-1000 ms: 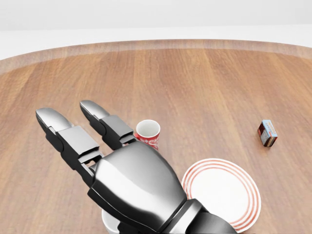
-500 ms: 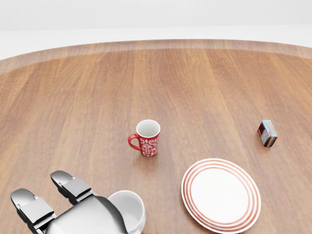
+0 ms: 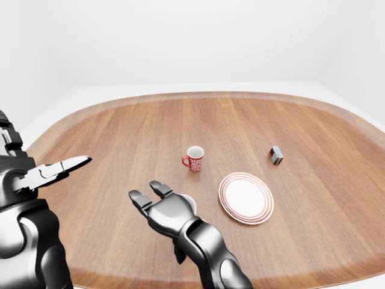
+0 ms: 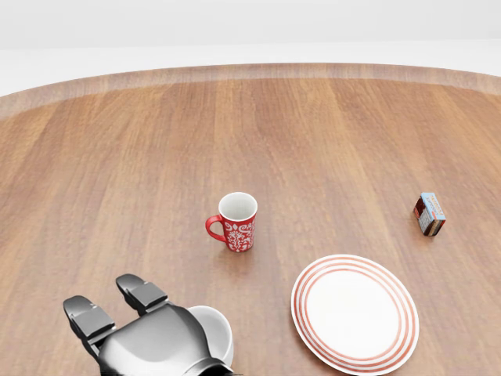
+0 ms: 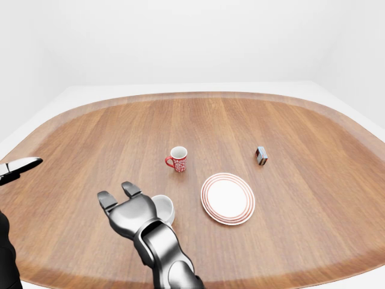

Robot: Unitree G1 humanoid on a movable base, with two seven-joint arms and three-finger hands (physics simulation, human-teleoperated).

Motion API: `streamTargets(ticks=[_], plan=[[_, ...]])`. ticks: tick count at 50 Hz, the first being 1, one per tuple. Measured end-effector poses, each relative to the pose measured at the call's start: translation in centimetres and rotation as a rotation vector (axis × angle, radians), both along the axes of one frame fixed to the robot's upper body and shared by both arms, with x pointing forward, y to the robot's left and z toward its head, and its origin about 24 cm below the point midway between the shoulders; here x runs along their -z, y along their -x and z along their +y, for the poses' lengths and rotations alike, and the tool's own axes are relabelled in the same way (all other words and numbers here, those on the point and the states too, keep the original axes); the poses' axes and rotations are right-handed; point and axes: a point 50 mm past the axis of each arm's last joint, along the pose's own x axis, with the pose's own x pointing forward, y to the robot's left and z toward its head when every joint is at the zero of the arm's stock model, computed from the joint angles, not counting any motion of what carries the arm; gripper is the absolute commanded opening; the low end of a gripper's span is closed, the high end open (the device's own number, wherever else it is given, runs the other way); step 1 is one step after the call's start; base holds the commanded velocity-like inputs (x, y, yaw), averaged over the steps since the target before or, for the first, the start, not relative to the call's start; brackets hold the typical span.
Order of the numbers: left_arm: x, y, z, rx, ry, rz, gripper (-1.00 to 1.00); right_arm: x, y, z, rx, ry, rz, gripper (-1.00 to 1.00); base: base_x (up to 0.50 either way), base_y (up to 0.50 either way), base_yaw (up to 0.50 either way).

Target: Put the white mug on the plate.

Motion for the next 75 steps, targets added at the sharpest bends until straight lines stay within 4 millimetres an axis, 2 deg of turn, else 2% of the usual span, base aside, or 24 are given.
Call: streamTargets(ticks=[43, 75], plan=[[-0.1, 0.0, -0.1, 0.002, -0.001, -0.005, 1.0, 2.0, -4.5, -3.6, 0.179, 0.057, 0.078, 1.0, 0.0, 0.0, 0.0], [0.1, -0.1, 0.0, 0.004, 0.005, 0.004, 1.0, 6.1, -6.4, -3.2, 0.206, 0.092, 0.21, 1.0, 0.0, 0.0, 0.0]])
